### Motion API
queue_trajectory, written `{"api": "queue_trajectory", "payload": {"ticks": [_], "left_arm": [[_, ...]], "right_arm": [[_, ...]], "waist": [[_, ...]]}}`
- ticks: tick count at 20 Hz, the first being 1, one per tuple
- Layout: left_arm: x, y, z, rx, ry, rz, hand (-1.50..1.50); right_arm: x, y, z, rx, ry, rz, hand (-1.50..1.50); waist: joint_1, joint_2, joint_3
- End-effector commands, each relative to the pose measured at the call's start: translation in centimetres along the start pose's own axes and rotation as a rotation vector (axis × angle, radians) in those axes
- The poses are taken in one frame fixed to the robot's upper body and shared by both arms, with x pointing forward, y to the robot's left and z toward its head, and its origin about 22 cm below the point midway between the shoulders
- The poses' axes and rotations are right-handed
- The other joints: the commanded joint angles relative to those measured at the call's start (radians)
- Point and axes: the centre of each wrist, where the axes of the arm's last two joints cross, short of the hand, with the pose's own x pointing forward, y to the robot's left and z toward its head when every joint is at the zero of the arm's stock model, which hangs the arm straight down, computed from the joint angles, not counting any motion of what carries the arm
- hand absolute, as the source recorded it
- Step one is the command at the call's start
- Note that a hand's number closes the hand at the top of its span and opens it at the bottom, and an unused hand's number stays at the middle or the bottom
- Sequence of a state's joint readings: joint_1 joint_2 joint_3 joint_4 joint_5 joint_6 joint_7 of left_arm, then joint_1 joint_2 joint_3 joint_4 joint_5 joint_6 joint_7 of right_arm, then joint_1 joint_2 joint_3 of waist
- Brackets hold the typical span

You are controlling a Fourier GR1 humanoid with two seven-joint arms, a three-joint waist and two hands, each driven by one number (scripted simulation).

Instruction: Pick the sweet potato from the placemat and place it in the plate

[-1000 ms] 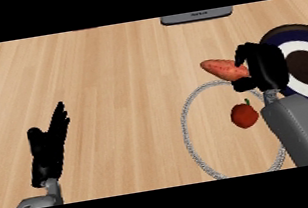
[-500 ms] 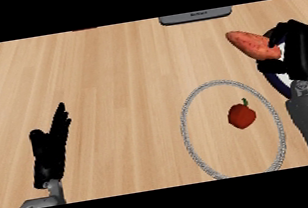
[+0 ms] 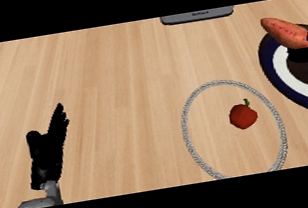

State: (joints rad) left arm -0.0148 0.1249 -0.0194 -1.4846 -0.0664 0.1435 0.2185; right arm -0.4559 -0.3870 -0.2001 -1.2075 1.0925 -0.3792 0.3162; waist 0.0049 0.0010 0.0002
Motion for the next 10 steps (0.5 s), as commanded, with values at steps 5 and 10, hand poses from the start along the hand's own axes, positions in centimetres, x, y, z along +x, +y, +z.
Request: {"api": "queue_trajectory", "payload": {"ticks": [5,10], "left_arm": [[-1.4,-1.0,0.1,-0.005,0.01,-0.002,0.0],[1.5,0.9,-0.8,-0.017,-0.017,-0.007,0.0]], "right_arm": [[-4.6,0.7,-3.3,0.092,0.068,0.057,1.5],[-8.0,2.7,-2.9,0.281,0.106,0.034,1.5]], "waist": [[0.004,0.002,0.0],[0.01,0.004,0.001]]}}
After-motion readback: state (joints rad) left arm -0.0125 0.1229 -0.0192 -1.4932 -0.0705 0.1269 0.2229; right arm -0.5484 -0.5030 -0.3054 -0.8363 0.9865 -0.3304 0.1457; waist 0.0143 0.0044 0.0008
